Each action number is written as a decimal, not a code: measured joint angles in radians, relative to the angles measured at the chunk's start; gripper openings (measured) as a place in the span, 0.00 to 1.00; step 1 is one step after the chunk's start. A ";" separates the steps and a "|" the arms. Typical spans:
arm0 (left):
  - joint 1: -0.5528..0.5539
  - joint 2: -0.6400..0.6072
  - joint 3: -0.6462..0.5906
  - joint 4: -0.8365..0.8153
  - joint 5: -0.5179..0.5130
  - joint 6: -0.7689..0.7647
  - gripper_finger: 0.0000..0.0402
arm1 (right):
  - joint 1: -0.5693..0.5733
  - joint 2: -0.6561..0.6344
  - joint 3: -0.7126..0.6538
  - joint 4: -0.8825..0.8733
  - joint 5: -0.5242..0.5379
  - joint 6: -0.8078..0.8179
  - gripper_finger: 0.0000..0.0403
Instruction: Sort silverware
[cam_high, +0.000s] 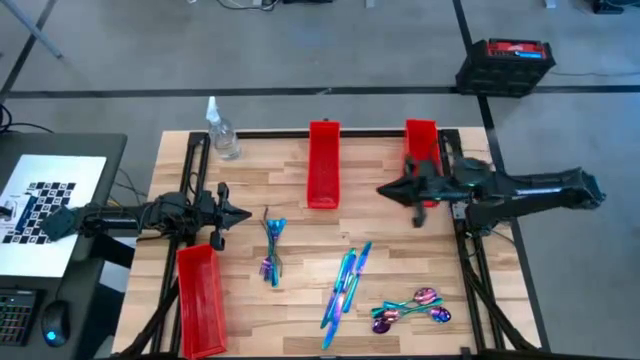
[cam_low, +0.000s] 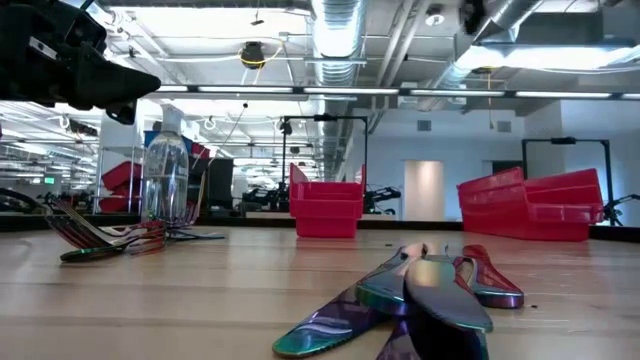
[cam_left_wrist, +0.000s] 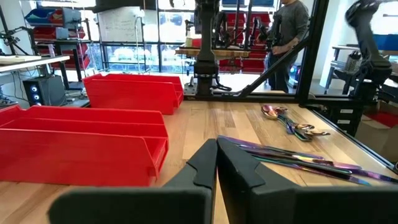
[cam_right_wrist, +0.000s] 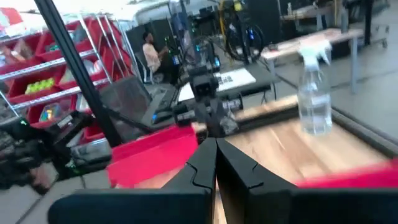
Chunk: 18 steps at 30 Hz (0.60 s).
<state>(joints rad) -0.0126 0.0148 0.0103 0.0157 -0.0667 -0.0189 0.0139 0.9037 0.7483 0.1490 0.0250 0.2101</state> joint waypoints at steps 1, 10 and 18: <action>0.000 0.000 0.002 0.000 0.000 0.000 0.00 | 0.000 0.049 0.025 0.003 0.000 -0.009 0.00; 0.001 -0.001 0.006 0.000 0.000 0.000 0.00 | 0.075 0.355 0.269 -0.409 -0.010 0.004 0.00; 0.001 -0.001 0.007 -0.001 0.000 0.000 0.00 | 0.344 0.549 0.452 -0.902 0.004 0.366 0.00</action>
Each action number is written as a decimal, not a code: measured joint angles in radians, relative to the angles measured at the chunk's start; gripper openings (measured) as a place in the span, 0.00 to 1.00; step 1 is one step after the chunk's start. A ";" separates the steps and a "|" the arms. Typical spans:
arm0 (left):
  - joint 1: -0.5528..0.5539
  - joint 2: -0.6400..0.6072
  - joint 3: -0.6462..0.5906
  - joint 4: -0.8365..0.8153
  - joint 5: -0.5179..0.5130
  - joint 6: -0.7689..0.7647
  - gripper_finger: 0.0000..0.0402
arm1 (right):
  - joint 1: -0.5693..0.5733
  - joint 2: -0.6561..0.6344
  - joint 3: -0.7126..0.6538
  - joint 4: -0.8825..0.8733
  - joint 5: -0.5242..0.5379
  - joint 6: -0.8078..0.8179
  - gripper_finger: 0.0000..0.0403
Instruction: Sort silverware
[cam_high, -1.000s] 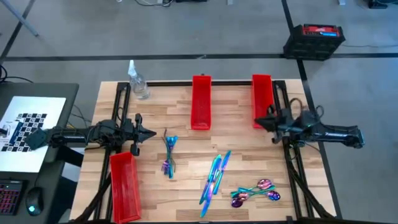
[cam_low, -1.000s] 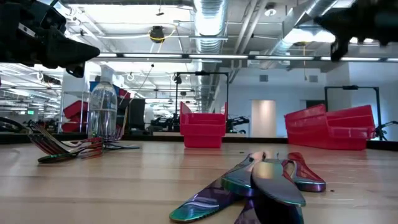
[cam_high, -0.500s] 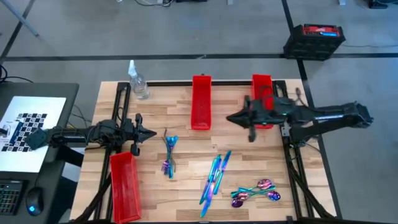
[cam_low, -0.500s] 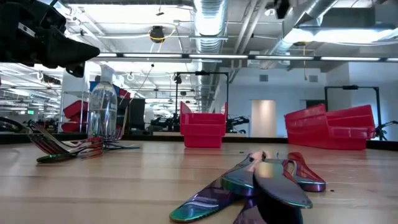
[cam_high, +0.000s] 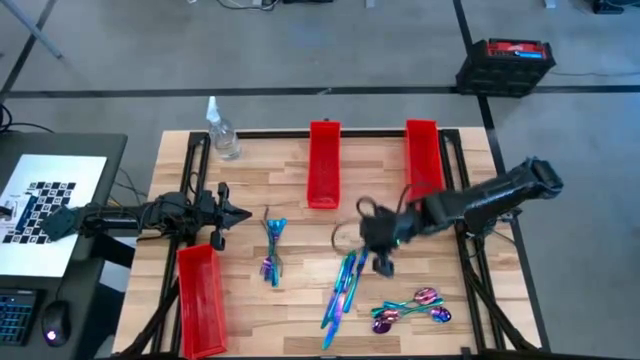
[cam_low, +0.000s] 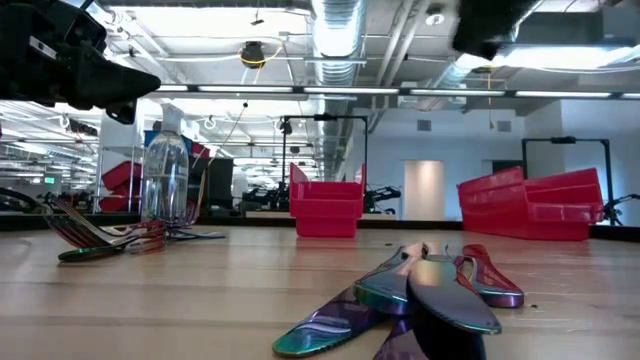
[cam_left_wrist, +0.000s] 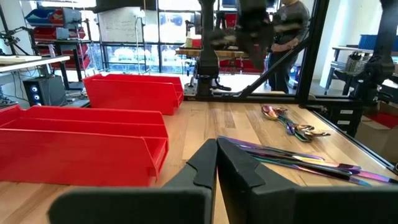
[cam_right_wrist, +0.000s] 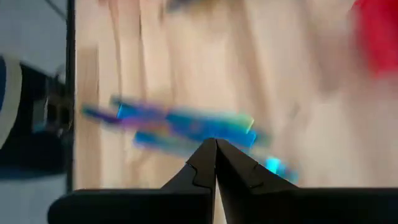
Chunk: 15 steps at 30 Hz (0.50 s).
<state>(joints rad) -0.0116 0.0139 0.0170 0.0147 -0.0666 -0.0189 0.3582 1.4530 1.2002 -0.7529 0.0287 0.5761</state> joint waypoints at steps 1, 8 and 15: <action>0.000 0.000 0.000 0.000 0.000 0.000 0.00 | 0.035 0.015 0.001 -0.028 0.000 0.057 0.00; 0.000 0.000 0.000 0.000 0.000 -0.001 0.00 | 0.259 0.081 0.002 -0.109 -0.003 0.457 0.00; 0.000 0.000 0.000 -0.001 0.000 -0.029 0.00 | 0.392 0.176 0.002 -0.130 -0.003 0.670 0.03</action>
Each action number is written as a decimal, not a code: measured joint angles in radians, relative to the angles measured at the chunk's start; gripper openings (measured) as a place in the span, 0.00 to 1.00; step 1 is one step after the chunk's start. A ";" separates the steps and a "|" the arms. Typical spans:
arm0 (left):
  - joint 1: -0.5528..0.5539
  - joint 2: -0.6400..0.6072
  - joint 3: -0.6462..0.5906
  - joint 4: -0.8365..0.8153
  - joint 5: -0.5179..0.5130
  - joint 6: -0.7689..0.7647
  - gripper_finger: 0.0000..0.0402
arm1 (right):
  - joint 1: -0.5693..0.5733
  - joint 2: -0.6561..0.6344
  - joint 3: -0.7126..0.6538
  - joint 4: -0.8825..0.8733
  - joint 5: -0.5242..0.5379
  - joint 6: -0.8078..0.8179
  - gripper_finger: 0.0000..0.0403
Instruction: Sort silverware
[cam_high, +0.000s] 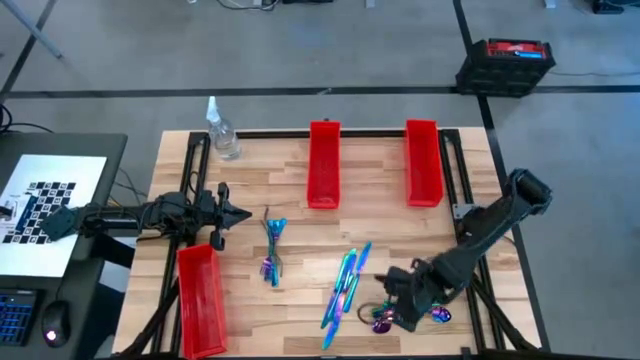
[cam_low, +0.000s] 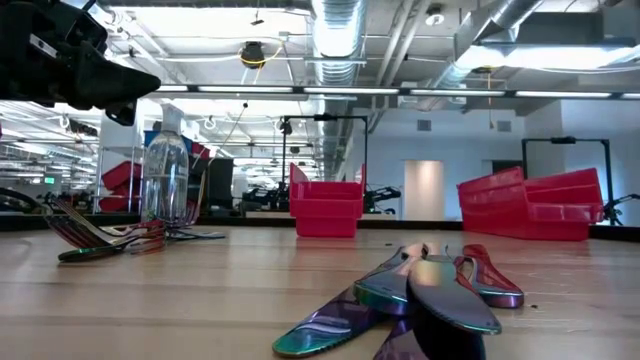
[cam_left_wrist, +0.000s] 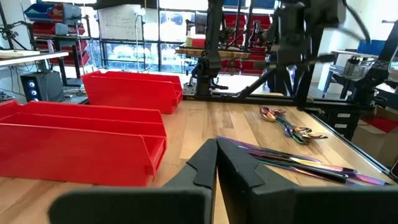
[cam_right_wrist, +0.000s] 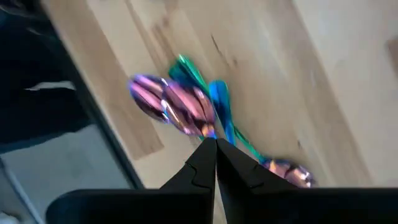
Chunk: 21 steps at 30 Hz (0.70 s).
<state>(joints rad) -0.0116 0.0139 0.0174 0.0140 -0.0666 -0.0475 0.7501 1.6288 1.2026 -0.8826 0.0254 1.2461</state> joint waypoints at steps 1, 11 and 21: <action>0.000 0.000 0.000 0.000 0.000 -0.001 0.00 | 0.012 0.017 0.000 -0.012 0.000 0.022 0.05; 0.000 0.000 0.000 -0.001 0.000 -0.002 0.00 | 0.085 0.199 -0.001 -0.011 0.002 -0.020 0.34; 0.000 0.000 0.000 -0.002 0.000 -0.002 0.00 | 0.085 0.242 0.000 0.002 0.031 -0.025 0.35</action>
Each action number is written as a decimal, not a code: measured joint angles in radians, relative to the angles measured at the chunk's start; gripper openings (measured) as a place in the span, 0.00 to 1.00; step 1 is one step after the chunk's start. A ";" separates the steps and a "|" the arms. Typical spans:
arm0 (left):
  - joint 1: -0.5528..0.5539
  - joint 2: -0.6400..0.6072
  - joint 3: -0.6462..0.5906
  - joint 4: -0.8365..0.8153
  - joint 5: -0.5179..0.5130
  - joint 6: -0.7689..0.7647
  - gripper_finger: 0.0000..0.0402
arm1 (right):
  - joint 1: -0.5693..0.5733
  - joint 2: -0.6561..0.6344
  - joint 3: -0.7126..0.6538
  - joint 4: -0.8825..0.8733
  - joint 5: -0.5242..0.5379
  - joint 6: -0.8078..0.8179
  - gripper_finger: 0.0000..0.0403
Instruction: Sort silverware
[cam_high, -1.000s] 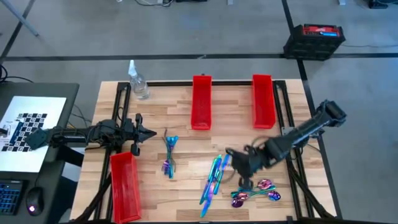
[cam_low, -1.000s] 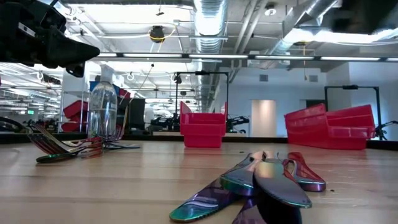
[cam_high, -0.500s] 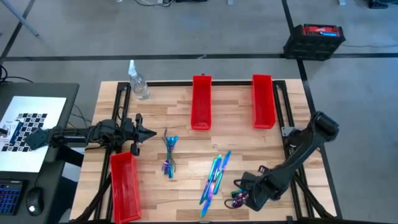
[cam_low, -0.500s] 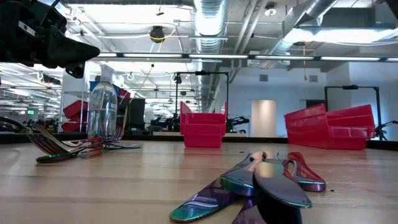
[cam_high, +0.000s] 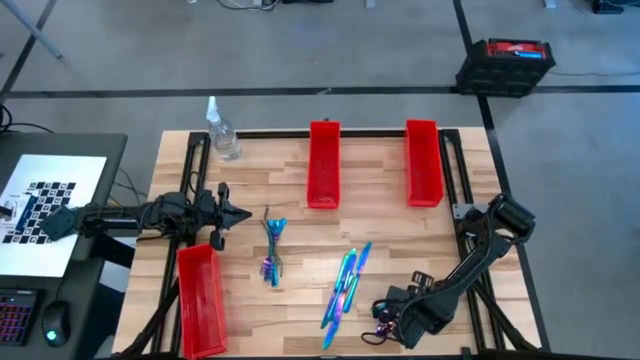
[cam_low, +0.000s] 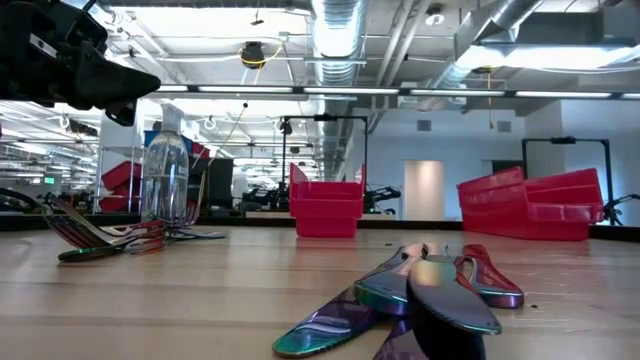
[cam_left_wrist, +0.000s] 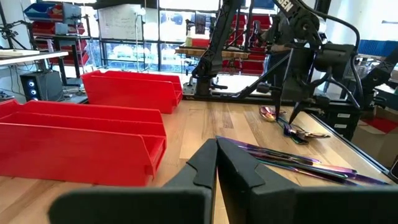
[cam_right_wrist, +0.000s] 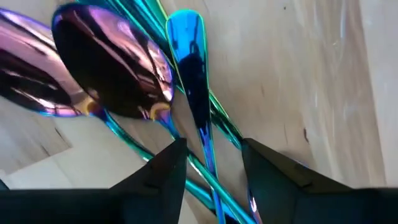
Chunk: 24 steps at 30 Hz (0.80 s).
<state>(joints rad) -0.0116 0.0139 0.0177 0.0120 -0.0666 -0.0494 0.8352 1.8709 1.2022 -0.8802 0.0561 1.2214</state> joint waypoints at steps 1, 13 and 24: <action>0.000 0.000 0.000 0.000 0.000 0.000 0.00 | 0.000 0.000 0.000 -0.002 0.001 -0.003 0.34; 0.000 0.000 0.000 -0.001 0.000 0.000 0.00 | 0.050 -0.006 0.012 0.032 -0.020 -0.173 0.33; 0.000 0.000 0.000 -0.003 0.000 0.045 0.00 | 0.024 -0.004 0.012 0.120 0.001 -0.304 0.33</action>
<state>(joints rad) -0.0116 0.0143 0.0181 0.0095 -0.0669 -0.0044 0.8593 1.8668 1.2140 -0.7598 0.0569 0.9173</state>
